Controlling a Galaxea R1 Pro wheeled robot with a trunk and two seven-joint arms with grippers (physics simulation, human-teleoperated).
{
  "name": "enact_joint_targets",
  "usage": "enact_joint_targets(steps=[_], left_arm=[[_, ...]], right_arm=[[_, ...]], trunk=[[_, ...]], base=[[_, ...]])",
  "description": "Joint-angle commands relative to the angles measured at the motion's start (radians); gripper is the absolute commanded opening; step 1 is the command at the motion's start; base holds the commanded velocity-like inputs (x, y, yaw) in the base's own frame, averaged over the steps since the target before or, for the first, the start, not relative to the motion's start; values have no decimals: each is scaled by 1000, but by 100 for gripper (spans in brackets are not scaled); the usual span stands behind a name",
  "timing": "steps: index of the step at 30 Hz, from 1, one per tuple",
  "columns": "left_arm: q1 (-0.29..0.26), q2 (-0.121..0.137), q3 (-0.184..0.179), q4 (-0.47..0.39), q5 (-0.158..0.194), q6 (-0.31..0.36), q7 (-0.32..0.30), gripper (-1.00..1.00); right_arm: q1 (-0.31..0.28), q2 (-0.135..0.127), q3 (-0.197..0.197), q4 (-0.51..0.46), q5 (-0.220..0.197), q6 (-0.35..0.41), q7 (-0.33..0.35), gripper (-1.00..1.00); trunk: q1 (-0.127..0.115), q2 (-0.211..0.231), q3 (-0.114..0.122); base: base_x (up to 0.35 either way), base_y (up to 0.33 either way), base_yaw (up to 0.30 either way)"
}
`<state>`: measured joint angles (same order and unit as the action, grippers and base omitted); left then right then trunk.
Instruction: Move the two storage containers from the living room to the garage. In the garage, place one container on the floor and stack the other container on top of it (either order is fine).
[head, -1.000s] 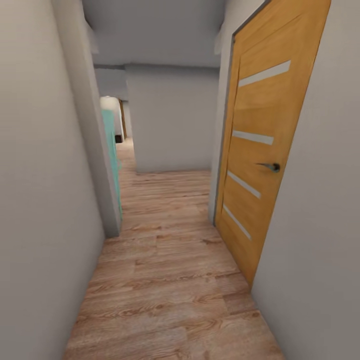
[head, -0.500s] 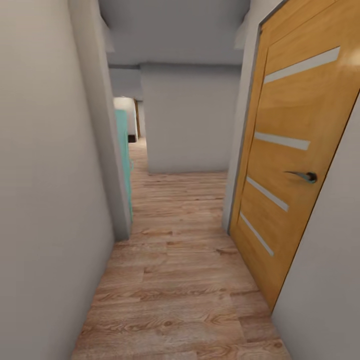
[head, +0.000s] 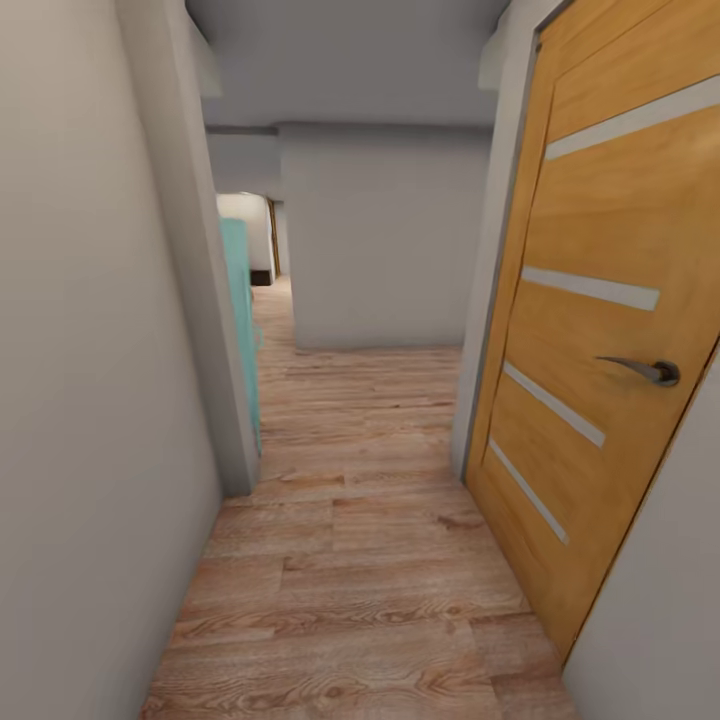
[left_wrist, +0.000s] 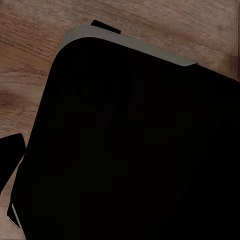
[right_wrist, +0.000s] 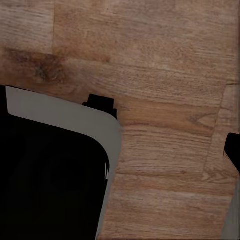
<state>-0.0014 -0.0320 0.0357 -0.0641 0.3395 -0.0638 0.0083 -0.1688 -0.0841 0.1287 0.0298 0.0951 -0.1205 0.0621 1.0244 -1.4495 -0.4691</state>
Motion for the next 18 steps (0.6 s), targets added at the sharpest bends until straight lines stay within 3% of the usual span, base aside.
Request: enact_joint_targets(steps=[1,18], left_arm=[[0,0,2,0,2,-2,1,100],[0,-1,0,0,-7,-2,1,100]], right_arm=[[-1,0,1,3,10,-6,1,100],[-1,-6,-4,2,11,-13,1,100]], trunk=[[1,0,-1],[1,0,-1]], base=[[322,0,0],[322,0,0]])
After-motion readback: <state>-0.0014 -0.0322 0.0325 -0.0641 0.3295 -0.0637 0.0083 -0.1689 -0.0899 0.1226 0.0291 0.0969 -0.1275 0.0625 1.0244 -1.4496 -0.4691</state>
